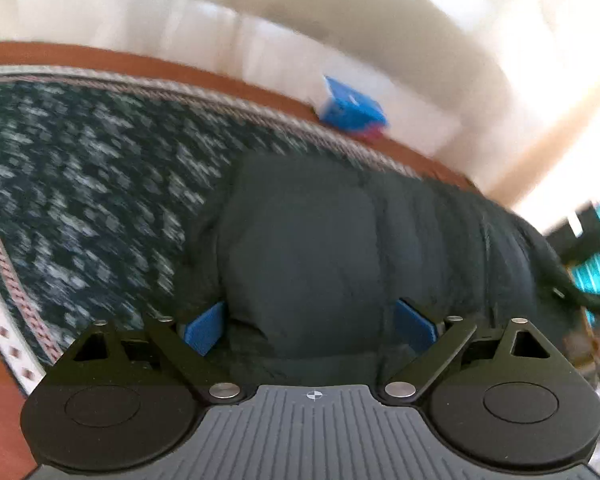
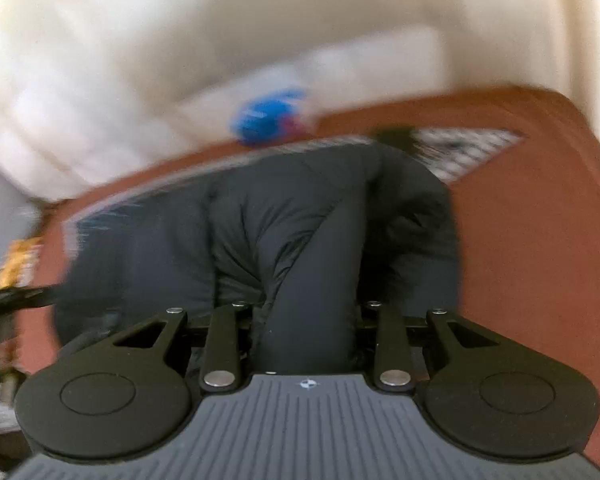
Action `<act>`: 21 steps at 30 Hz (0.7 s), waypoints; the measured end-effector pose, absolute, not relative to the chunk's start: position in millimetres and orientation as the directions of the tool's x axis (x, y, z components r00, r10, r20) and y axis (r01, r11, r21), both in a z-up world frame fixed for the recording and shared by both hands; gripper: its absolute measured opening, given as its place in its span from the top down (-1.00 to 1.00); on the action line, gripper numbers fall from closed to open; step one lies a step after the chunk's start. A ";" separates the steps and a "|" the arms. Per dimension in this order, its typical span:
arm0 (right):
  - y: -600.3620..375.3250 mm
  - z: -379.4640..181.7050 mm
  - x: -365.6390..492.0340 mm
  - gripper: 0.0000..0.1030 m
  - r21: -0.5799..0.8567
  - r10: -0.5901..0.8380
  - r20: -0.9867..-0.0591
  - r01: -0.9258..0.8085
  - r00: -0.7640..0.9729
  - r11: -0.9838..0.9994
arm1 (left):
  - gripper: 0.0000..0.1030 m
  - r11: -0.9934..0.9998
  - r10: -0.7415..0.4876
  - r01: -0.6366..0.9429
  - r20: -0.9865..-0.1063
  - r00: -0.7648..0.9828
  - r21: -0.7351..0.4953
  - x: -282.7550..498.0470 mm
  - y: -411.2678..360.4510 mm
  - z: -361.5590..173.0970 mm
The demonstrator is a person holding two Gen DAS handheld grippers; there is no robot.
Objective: Fold clothes
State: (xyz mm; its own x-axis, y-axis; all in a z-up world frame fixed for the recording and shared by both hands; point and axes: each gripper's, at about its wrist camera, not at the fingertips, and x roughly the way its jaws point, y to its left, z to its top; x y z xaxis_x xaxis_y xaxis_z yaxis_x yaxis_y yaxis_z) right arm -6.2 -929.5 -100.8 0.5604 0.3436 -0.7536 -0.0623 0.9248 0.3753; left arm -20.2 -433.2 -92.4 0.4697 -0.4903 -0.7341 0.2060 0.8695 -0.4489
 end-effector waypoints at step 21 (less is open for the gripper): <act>-996.1 -153.6 16.5 -0.99 0.548 0.368 -0.651 0.075 0.663 0.833 | -1.00 0.818 -0.536 0.098 -0.690 0.486 -0.567 31.3 -415.0 -130.6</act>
State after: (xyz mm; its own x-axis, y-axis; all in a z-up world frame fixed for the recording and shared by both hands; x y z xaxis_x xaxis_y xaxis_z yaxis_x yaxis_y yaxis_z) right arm 16.5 -996.1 -153.6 0.6633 0.3683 -0.6515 0.0754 0.8332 0.5479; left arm 31.3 -415.0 -130.6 0.4863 -0.5359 -0.6901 0.0976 0.8182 -0.5666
